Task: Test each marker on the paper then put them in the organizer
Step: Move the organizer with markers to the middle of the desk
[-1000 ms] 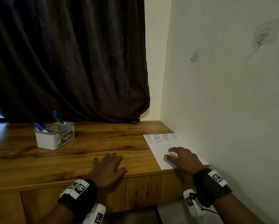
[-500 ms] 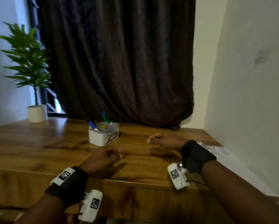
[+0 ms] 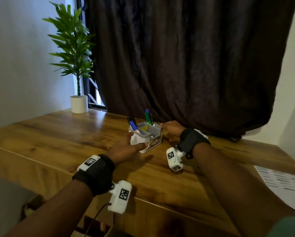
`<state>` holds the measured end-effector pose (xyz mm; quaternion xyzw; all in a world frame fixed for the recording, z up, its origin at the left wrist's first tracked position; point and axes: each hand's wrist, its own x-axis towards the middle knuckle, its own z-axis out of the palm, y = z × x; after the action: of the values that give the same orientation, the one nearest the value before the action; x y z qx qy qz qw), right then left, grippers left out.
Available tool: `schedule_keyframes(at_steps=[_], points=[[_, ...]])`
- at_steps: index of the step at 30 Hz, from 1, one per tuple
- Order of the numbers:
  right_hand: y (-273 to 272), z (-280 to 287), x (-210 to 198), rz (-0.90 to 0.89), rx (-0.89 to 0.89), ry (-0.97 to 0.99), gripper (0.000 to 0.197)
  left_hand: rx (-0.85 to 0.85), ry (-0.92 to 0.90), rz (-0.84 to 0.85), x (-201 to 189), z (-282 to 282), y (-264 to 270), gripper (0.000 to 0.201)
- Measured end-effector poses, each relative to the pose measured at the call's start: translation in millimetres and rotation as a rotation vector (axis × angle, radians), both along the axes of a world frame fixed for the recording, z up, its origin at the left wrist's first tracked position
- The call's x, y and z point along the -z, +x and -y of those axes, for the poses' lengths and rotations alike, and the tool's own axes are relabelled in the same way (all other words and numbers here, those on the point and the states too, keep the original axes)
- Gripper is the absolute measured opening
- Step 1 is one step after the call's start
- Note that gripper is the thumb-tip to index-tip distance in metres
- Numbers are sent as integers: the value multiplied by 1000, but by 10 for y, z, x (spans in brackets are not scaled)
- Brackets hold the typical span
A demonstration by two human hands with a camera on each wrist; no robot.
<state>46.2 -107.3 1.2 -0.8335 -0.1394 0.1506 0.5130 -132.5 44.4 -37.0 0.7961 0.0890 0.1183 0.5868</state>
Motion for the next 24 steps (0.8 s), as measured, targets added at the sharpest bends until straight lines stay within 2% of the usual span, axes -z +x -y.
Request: schedule_keyframes(at_steps=[2, 4, 9, 14, 18, 22, 24], points=[[14, -88, 70, -33, 3, 24, 27, 7, -23, 10, 25, -46, 80, 52], [11, -130, 135, -57, -19, 11, 28, 5, -35, 7, 30, -84, 104, 52], [-71, -13, 157, -65, -24, 15, 40, 51, -49, 30, 92, -158, 75, 80], [-454, 409, 129, -120, -55, -45, 22, 1, 6, 10, -27, 63, -203, 51], [-808, 844, 99, -69, -43, -120, 24, 25, 56, -36, -77, 344, -447, 16], [-1202, 1291, 79, -32, -15, -143, 23, 77, 88, -58, -40, 599, -613, 27], [-1372, 1480, 65, -7, -22, -163, 23, 109, 76, -56, -63, 755, -713, 19]])
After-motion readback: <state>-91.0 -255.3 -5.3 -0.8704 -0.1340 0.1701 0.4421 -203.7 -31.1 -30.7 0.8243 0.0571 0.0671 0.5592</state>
